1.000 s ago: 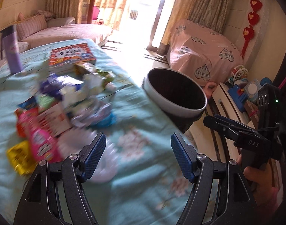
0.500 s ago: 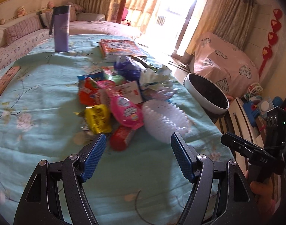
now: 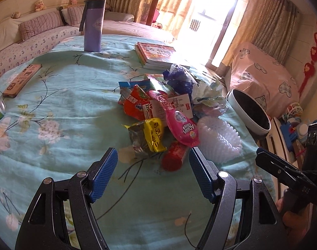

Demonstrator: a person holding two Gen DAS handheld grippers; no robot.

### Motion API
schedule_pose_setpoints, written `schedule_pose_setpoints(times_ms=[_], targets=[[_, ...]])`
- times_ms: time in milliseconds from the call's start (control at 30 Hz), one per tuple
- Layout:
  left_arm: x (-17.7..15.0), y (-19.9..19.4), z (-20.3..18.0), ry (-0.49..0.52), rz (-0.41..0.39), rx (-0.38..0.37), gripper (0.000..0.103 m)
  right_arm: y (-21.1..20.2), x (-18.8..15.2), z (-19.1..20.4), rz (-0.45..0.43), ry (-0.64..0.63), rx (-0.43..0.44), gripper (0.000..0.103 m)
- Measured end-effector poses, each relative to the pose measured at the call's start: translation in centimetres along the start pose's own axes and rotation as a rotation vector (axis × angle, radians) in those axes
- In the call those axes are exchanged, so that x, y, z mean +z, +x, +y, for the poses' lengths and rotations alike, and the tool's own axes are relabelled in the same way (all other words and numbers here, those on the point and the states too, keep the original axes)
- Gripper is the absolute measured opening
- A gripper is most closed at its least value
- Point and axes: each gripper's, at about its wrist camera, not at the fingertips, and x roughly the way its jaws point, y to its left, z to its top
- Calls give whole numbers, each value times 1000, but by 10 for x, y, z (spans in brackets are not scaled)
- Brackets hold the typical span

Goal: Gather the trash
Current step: 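Grasp the yellow snack bag with the left tool while the right tool grasps the white mesh tray, then carry the yellow bag and mesh tray over the bin and release both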

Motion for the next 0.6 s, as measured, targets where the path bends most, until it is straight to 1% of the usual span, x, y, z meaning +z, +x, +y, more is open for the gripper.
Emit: schedule_pose_setpoints(times_ms=[67,100,133,167,200,233,267,300,333,367,400,433,600], targets=[[4,5,1,3,-6,4,68,6,4,4,-4,-9,5,93],[6,9,2,1,-3,4,64,11,6,5,-5,-11,4,93],[7,12,3,-4,2,1,58,16,8,5,-4,-9,1,92],[8,17,5,-9,10,-12,54,20,8,4,-2,-3,-1,90],[9,21,5,-9,16,-22,42,26,9,2,4,10,1,87],[9,27,4,-2,27,-24,22,32,10,0,14,25,10,81],[8,31,4,1,41,-25,11,36,11,-2,22,37,18,77],[6,34,5,-5,54,-41,5,41,11,-4,34,47,22,62],[4,35,6,-14,54,-55,5,46,10,-6,50,56,28,40],[2,33,6,-13,47,-55,5,46,9,-7,57,63,34,29],[1,29,4,0,38,-46,4,45,7,-8,54,68,31,25],[-1,26,3,10,31,-42,4,41,6,-8,41,61,21,24],[-4,4,-4,29,-5,-49,4,21,1,-11,19,43,6,22]])
